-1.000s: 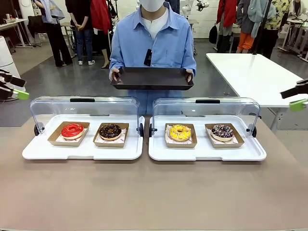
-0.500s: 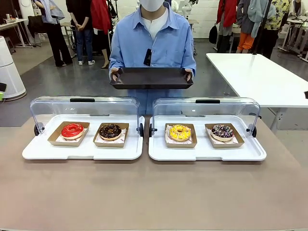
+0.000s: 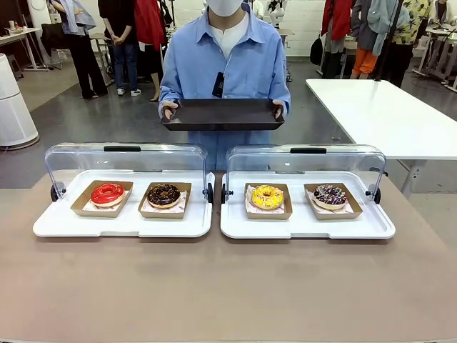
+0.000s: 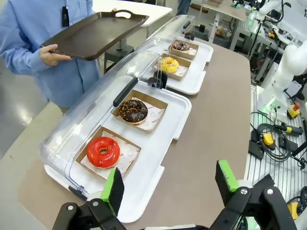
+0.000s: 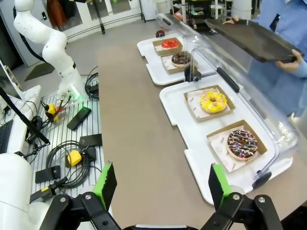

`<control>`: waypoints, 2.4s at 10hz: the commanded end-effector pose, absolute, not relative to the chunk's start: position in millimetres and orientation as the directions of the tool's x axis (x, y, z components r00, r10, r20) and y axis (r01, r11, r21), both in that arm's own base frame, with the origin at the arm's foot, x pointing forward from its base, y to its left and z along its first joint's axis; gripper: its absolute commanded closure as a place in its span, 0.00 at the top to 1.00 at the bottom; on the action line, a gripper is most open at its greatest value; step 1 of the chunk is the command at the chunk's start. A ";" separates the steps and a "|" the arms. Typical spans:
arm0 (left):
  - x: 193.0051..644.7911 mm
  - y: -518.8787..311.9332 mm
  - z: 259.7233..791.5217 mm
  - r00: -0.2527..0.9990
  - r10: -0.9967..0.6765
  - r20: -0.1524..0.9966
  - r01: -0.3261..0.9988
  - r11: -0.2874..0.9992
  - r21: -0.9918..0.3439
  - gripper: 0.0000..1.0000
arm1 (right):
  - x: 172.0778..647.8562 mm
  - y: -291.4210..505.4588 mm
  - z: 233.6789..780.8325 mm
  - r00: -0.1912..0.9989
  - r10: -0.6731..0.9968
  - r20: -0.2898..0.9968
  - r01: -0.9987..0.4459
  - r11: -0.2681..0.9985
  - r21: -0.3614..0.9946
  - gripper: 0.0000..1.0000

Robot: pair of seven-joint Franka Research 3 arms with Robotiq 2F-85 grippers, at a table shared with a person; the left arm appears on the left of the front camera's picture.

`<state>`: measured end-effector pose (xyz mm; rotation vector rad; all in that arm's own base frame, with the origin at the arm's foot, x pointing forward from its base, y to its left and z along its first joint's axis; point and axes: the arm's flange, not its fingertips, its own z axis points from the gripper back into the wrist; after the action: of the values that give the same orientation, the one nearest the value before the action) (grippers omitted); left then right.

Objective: Provide the desired donut to the person.
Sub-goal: Pick up and lift the Paper togo box containing the Donut pointed at by the person.

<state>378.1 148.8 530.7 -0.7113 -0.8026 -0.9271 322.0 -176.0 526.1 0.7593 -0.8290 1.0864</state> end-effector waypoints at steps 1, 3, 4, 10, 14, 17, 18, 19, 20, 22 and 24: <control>376.9 143.5 528.7 0.296 -0.448 0.844 0.911 0.398 -0.108 1.00 | 328.3 -174.8 526.4 0.218 0.442 0.870 -0.960 0.258 0.110 1.00; 378.1 148.8 530.7 0.366 -0.406 0.838 0.887 0.424 -0.182 1.00 | 322.0 -176.0 526.1 0.242 0.439 0.865 -0.951 0.287 0.120 1.00; 378.1 148.8 530.7 0.366 -0.406 0.838 0.887 0.424 -0.182 1.00 | 322.0 -176.0 526.1 0.242 0.439 0.865 -0.951 0.287 0.120 1.00; 378.1 148.8 530.7 0.366 -0.406 0.838 0.887 0.424 -0.182 1.00 | 322.0 -176.0 526.1 0.242 0.439 0.865 -0.951 0.287 0.120 1.00; 378.1 148.8 530.7 0.366 -0.406 0.838 0.887 0.424 -0.182 1.00 | 322.0 -176.0 526.1 0.242 0.439 0.865 -0.951 0.287 0.120 1.00; 378.1 148.8 530.7 0.366 -0.406 0.838 0.887 0.424 -0.182 1.00 | 322.0 -176.0 526.1 0.242 0.439 0.865 -0.951 0.287 0.120 1.00; 378.1 148.8 530.7 0.366 -0.406 0.838 0.887 0.424 -0.182 1.00 | 322.0 -176.0 526.1 0.242 0.439 0.865 -0.951 0.287 0.120 1.00; 378.1 148.8 530.7 0.366 -0.406 0.838 0.887 0.424 -0.182 1.00 | 322.0 -176.0 526.1 0.242 0.439 0.865 -0.951 0.287 0.120 1.00; 378.1 148.8 530.7 0.366 -0.406 0.838 0.887 0.424 -0.182 1.00 | 322.0 -176.0 526.1 0.242 0.439 0.865 -0.951 0.287 0.120 1.00; 378.1 148.8 530.7 0.366 -0.406 0.838 0.887 0.424 -0.182 1.00 | 322.0 -176.0 526.1 0.242 0.439 0.865 -0.951 0.287 0.120 1.00; 378.1 148.8 530.7 0.366 -0.406 0.838 0.887 0.424 -0.182 1.00 | 322.0 -176.0 526.1 0.242 0.439 0.865 -0.951 0.287 0.120 1.00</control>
<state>376.6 148.2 529.5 -0.7012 -0.7899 -0.9271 321.4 -176.0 525.9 0.7495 -0.8137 1.0810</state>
